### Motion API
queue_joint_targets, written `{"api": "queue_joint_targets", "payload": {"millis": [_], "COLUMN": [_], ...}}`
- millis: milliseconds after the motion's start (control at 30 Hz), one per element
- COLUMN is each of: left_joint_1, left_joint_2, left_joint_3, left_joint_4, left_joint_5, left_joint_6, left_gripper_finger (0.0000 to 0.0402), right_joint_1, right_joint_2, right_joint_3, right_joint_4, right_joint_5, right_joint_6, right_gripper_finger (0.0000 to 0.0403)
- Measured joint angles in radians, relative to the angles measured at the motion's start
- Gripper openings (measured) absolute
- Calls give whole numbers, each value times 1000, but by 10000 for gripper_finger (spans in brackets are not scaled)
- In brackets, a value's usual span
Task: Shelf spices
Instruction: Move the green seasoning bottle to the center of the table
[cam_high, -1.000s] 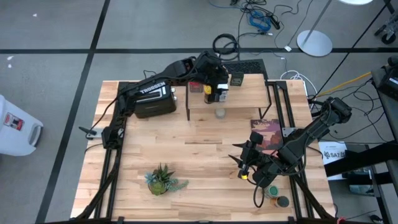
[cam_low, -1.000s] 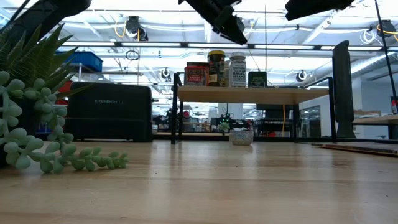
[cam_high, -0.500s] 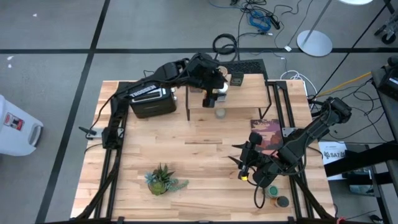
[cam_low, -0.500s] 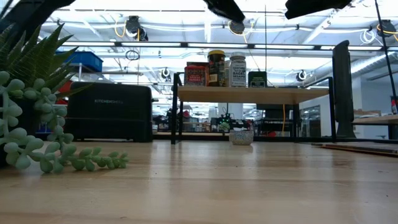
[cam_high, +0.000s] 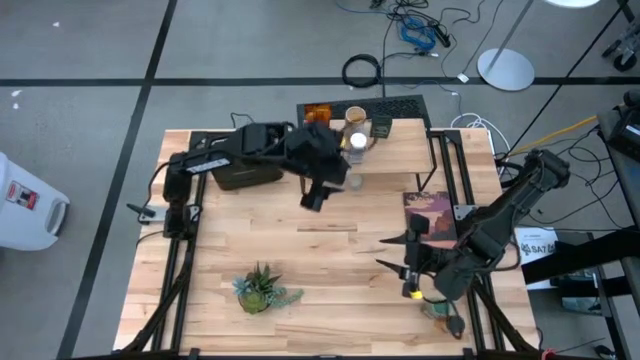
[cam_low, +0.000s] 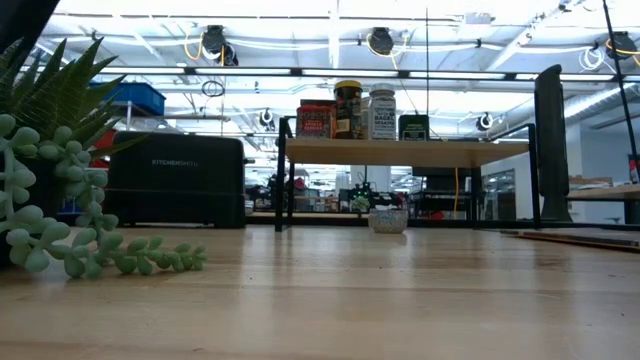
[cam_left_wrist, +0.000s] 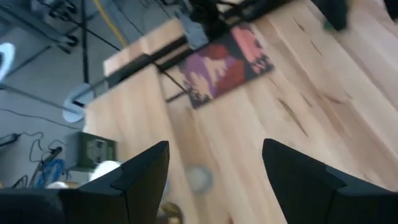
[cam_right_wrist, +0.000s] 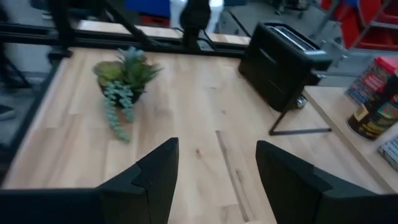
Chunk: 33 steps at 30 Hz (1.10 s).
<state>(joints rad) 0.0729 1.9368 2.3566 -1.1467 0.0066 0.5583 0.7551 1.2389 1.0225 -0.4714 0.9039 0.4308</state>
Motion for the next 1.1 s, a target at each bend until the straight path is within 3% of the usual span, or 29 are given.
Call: {"api": "queue_joint_targets", "payload": {"millis": [267, 500, 1100], "left_joint_1": [-131, -217, -326], "left_joint_2": [-1, -1, -1], "left_joint_3": [0, 0, 0], "left_joint_4": [-107, -112, -89], "left_joint_5": [-66, -68, -67], "left_joint_6": [-52, -93, -162], "left_gripper_finger": [268, 267, 267], "right_joint_1": [58, 74, 97], "right_joint_2": [-68, -104, -108], "right_joint_3": [0, 0, 0], "right_joint_4": [12, 3, -45], "right_joint_5": [-54, -179, -443], "right_joint_6": [-32, -31, 33], "right_gripper_finger": [201, 201, 201]}}
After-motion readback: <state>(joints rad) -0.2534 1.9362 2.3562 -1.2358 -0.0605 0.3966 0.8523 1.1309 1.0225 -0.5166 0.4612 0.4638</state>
